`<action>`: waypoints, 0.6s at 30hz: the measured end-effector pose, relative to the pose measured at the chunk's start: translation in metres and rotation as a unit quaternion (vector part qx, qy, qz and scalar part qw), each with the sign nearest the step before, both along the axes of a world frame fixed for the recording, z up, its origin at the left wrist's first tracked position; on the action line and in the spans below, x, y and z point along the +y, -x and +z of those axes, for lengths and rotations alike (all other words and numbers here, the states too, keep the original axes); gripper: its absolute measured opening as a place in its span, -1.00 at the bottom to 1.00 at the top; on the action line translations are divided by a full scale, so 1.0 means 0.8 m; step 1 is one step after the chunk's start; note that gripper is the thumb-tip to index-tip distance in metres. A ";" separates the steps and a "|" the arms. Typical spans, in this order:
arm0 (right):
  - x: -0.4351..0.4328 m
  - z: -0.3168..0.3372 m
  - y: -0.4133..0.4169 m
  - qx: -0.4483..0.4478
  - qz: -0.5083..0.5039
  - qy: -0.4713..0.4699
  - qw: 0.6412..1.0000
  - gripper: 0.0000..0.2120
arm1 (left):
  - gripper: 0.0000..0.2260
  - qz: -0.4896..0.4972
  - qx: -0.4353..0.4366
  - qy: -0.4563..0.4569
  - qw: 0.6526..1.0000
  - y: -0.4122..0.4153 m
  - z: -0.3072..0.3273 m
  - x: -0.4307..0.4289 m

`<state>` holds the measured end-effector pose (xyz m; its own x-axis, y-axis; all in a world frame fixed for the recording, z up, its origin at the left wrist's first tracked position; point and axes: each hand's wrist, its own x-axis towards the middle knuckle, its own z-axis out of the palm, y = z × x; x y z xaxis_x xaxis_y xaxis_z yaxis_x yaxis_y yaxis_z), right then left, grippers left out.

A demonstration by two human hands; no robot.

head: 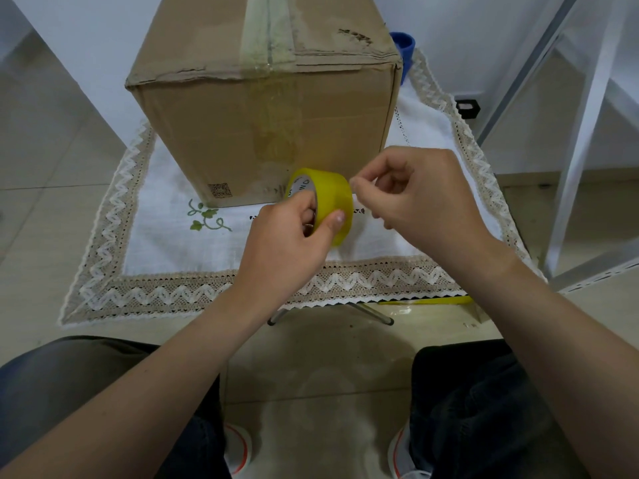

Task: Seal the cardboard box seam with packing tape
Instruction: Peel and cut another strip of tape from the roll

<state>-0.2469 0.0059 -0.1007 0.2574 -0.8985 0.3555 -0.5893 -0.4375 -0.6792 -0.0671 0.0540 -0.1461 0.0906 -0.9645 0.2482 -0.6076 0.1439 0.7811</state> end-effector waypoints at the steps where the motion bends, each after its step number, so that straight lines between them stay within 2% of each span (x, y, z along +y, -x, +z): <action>1: -0.001 0.002 0.002 -0.025 -0.005 -0.014 1.000 -0.91 | -0.61 0.003 0.009 -0.004 1.000 -0.001 -0.001 -0.001; 3: -0.003 0.002 0.003 -0.046 0.002 -0.044 0.998 -0.84 | -0.58 0.001 0.019 -0.008 1.000 -0.002 -0.004 -0.001; 6: -0.003 -0.007 -0.001 -0.018 0.029 -0.078 0.996 -0.72 | -0.63 -0.005 0.005 0.001 1.000 0.002 -0.004 0.002; 8: -0.003 -0.012 -0.003 -0.004 0.028 -0.076 0.997 -0.77 | -0.65 -0.005 0.001 0.008 1.000 0.004 -0.003 0.003; 11: -0.004 -0.012 -0.003 0.005 0.027 -0.047 0.999 -0.96 | -0.64 -0.002 0.000 0.009 1.000 0.003 -0.002 0.002; 15: -0.002 -0.015 -0.006 0.044 0.006 0.014 0.999 -0.90 | -0.66 -0.010 0.007 0.005 1.000 0.005 -0.003 0.004; 18: -0.001 -0.016 -0.008 0.052 -0.011 0.025 0.998 -0.84 | -0.66 -0.005 0.001 0.006 1.000 0.004 -0.001 0.004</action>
